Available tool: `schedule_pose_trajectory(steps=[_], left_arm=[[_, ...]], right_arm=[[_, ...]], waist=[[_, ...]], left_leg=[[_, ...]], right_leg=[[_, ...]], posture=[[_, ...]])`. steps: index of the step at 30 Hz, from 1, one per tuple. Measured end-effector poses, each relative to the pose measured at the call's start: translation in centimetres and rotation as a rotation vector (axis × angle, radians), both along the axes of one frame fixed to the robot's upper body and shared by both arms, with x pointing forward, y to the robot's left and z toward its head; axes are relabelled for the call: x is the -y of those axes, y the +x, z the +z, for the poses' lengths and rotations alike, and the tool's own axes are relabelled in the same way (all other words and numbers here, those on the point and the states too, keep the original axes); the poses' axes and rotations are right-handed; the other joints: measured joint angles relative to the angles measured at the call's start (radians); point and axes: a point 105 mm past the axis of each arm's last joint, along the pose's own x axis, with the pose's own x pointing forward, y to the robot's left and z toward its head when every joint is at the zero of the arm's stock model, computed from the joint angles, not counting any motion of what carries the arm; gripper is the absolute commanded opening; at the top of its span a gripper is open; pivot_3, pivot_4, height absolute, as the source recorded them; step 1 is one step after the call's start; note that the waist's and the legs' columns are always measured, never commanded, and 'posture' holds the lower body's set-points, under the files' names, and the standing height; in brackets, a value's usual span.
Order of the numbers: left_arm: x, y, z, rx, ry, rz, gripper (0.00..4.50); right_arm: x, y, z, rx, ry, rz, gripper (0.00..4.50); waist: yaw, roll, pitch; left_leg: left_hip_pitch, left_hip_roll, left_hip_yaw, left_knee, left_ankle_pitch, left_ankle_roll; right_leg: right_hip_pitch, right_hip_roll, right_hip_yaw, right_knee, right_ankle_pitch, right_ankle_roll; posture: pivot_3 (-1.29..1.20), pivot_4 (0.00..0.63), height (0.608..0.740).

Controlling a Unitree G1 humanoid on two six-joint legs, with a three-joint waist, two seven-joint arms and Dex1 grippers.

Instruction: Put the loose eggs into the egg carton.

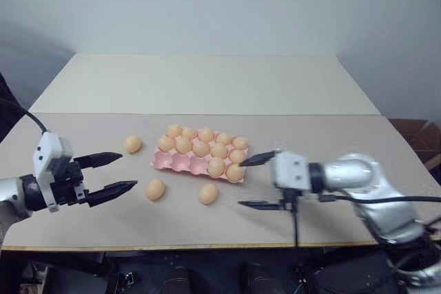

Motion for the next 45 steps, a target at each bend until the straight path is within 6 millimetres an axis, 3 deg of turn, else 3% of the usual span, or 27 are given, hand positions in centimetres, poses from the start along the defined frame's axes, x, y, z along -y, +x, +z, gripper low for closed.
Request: schedule_pose_trajectory(steps=[6,12,15,21,24,28,33,36,42,45], left_arm=[[0.0,-0.2,-0.2,-0.008,0.003,0.001,4.5],[-0.1,-0.3,-0.4,-0.017,0.007,0.007,4.5],[0.0,-0.4,-0.4,-0.013,0.011,0.004,4.5],[0.1,-0.4,-0.3,-0.009,0.013,0.002,4.5],[0.1,-0.4,-0.2,-0.006,0.014,0.001,4.5],[0.2,-0.3,0.0,0.001,0.02,-0.002,4.5],[0.2,-0.2,0.1,0.003,0.023,-0.007,4.5],[0.3,-0.2,0.2,0.007,0.023,-0.011,4.5],[0.3,-0.1,0.3,0.009,0.023,-0.009,4.5],[0.3,-0.1,0.3,0.01,0.024,-0.007,4.5]], right_arm=[[-3.7,0.9,-2.2,0.074,-0.084,0.099,4.47],[-4.5,1.5,-4.9,0.075,-0.165,0.122,4.47],[-4.7,1.8,-5.6,0.086,-0.188,0.121,3.96],[-4.5,2.8,-5.7,0.138,-0.208,0.097,2.04],[-4.6,2.7,-5.7,0.135,-0.206,0.1,1.62],[-5.1,2.0,-5.1,0.106,-0.156,0.115,1.62],[-7.1,1.6,-0.9,0.023,0.085,0.103,1.62],[-8.3,2.3,0.3,0.033,0.146,0.077,1.62],[-7.8,6.0,-1.0,0.098,0.099,-0.098,1.62],[-7.7,6.4,-1.3,0.108,0.087,-0.122,2.52]], waist=[[0.001,0.0,0.0],[-0.001,0.0,0.0],[-0.001,0.0,0.0],[-0.003,0.0,0.0],[-0.004,0.0,0.0],[-0.005,0.0,0.0],[-0.007,0.0,0.0],[-0.013,0.0,0.0],[-0.015,0.0,0.0],[-0.016,0.0,0.0]], left_leg=[[0.0,0.0,0.0,0.0,0.0,0.0],[0.0,0.0,0.0,0.0,0.0,0.0],[0.0,0.001,0.0,0.0,0.0,0.0],[0.001,0.001,0.0,0.0,0.0,0.0],[0.001,0.001,0.0,0.0,0.0,0.0],[0.0,0.001,0.0,0.0,0.0,0.0],[0.001,0.001,0.0,0.0,0.0,-0.001],[0.001,0.002,0.0,0.0,0.0,-0.001],[0.0,0.001,0.0,0.0,0.0,-0.001],[0.0,0.001,0.0,0.0,0.0,-0.001]], right_leg=[[0.0,0.0,-0.001,0.0,0.002,0.003],[0.0,0.0,-0.001,0.001,0.002,0.003],[0.0,0.001,-0.001,0.002,0.002,0.003],[0.0,0.001,-0.001,0.001,0.002,0.003],[0.0,0.001,-0.001,0.001,0.002,0.003],[0.0,0.001,-0.001,0.002,0.002,0.003],[0.0,0.002,-0.001,0.003,0.002,0.002],[0.0,0.002,-0.001,0.003,0.002,0.002],[0.0,0.001,-0.001,0.002,0.003,0.002],[0.0,0.002,-0.001,0.002,0.003,0.002]], posture=[[0.0,0.15,0.74],[0.0,0.15,0.74],[0.0,0.15,0.74],[0.0,0.15,0.74],[0.0,0.15,0.74],[0.0,0.15,0.74],[0.0,0.15,0.74],[0.0,0.15,0.74],[0.0,0.15,0.74],[0.0,0.15,0.74]])
